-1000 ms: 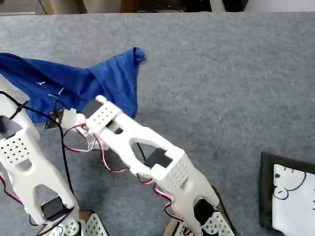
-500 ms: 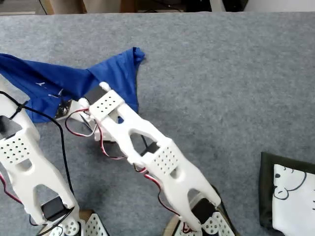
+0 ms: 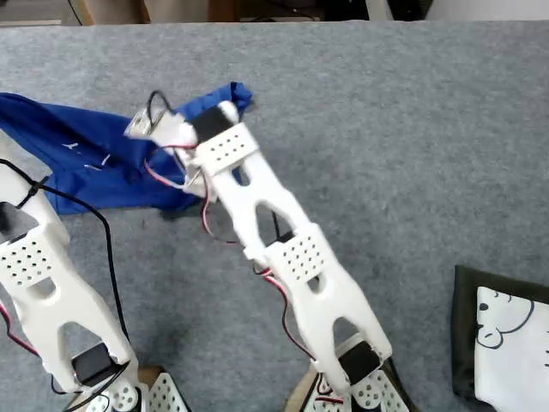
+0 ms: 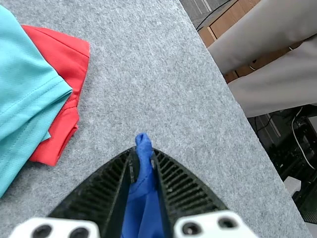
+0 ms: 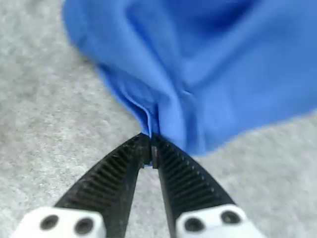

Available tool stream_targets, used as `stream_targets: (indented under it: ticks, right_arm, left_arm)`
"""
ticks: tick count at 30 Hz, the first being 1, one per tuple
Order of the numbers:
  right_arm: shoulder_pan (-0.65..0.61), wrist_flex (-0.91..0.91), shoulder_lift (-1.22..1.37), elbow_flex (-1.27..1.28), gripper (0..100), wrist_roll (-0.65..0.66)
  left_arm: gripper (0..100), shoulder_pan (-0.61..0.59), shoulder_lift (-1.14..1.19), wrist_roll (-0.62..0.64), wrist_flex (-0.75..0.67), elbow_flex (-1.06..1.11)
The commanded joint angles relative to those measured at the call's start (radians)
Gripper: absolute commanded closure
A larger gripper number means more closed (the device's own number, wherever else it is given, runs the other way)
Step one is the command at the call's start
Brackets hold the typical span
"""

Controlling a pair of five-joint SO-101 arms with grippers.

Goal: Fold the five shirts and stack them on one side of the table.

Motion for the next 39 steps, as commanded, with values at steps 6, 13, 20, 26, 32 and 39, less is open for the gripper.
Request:
stream_targets:
  ticks: [6, 13, 20, 26, 32, 39]
  right_arm:
    - [0.061, 0.017, -0.341, -0.048, 99.5, -0.081]
    - [0.059, 0.017, -0.406, -0.048, 99.5, -0.115]
    - [0.008, 0.014, -0.326, 0.058, 99.5, -0.106]
    - [-0.101, 0.020, -0.285, 0.186, 99.5, -0.110]
    - [-0.180, 0.002, -0.338, 0.375, 99.5, -0.106]
    - [-0.199, -0.015, -0.343, 0.496, 97.5, -0.114]
  left_arm:
    - [98, -0.005, -0.015, -0.005, -0.018, -0.034]
    - [98, -0.005, -0.015, -0.005, -0.017, -0.034]
    - [98, -0.005, -0.015, -0.005, -0.017, -0.034]
    - [98, -0.009, -0.015, -0.005, -0.017, -0.034]
    - [98, -0.008, -0.015, -0.005, -0.018, -0.031]
    - [98, -0.005, -0.015, -0.005, -0.018, -0.029]
